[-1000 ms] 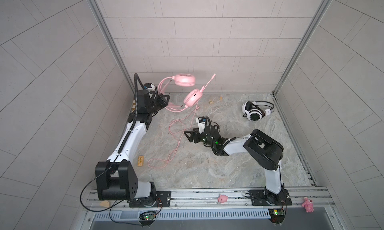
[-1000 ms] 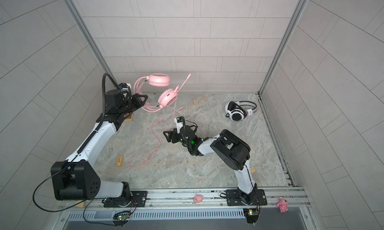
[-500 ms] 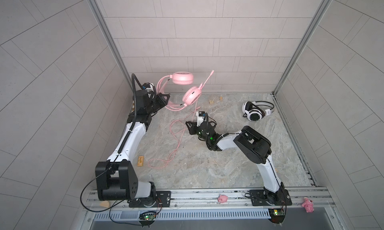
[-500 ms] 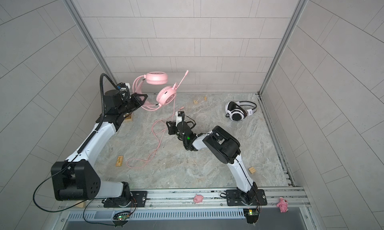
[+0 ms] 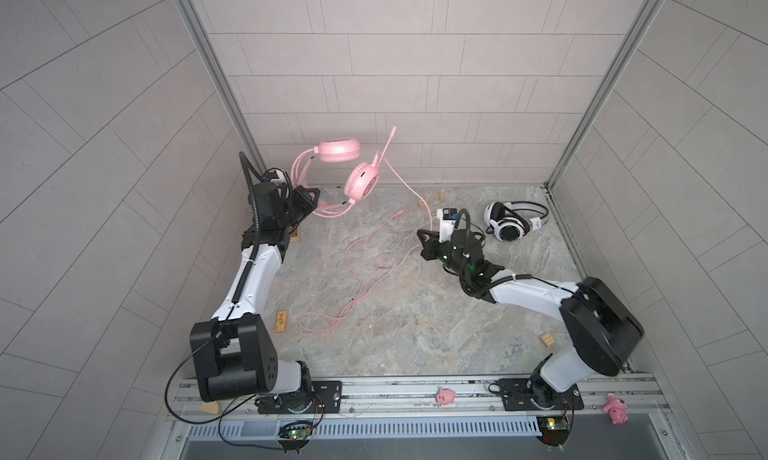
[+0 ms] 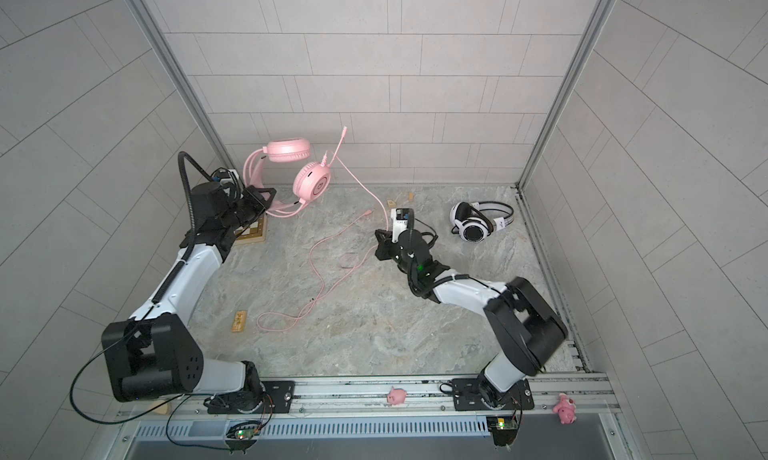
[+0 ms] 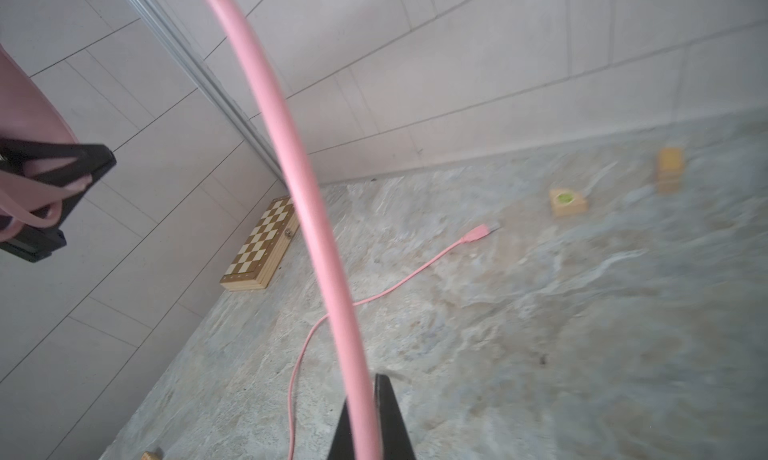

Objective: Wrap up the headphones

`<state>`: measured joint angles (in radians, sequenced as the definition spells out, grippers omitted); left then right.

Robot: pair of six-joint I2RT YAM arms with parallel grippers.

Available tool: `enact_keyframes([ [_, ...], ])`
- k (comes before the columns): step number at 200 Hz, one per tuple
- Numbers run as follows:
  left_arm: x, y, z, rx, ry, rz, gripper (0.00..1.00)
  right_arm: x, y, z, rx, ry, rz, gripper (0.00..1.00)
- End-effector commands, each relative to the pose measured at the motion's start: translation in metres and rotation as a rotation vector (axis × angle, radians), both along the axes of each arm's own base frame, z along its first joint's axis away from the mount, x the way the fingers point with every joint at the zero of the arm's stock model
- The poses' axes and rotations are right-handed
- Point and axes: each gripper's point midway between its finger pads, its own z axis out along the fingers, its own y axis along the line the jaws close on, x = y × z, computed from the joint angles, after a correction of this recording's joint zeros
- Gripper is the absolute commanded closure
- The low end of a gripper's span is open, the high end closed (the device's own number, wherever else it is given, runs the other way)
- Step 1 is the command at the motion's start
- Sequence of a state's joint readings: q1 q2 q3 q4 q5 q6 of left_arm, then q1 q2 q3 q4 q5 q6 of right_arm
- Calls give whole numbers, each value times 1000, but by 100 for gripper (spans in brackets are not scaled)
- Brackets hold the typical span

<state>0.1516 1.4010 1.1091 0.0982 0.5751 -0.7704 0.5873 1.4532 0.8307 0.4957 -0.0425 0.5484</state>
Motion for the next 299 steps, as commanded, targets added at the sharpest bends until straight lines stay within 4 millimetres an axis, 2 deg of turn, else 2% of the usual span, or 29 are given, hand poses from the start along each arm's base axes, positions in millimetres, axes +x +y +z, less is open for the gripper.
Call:
enact_keyframes([
  [1,2,4,19,-4,-56,10,100,-21,-51,30,-256,-17,-76,96],
  [18,2,2,18,-3,-50,6,100,-39,-85,94,-331,-98,-147,96],
  [35,3,1,17,-7,-47,0,100,-64,-106,155,-351,-186,-177,97],
  [46,3,-2,17,-8,-47,-9,100,-76,-112,181,-325,-232,-179,98],
  [55,4,-4,17,-6,-48,-17,100,-80,-110,187,-302,-246,-163,99],
  [67,4,-9,17,-8,-48,-33,100,-76,-98,174,-302,-209,-109,98],
  [89,5,-17,20,-16,-55,-66,100,-54,-71,105,-358,-50,-16,98],
  [108,5,-21,24,-27,-68,-79,100,-41,-67,56,-428,50,-14,98],
  [117,4,-24,25,-30,-74,-89,100,-36,-69,41,-468,88,-21,98],
  [131,2,-30,26,-24,-77,-99,100,-34,-67,31,-505,128,-7,98],
  [156,-1,-47,25,0,-68,-128,100,-40,-56,38,-479,125,57,98],
  [189,-5,-73,11,93,-11,-180,100,-51,-45,54,-518,128,118,98],
  [222,-11,-95,-3,211,58,-232,100,-67,-46,59,-606,157,160,98],
  [247,-14,-111,-10,287,96,-278,100,-82,-51,72,-665,164,188,98],
  [269,-19,-128,-14,331,117,-348,100,-88,-69,85,-738,145,134,98],
  [299,-23,-143,-10,324,97,-410,100,-79,-121,87,-827,162,-60,98],
])
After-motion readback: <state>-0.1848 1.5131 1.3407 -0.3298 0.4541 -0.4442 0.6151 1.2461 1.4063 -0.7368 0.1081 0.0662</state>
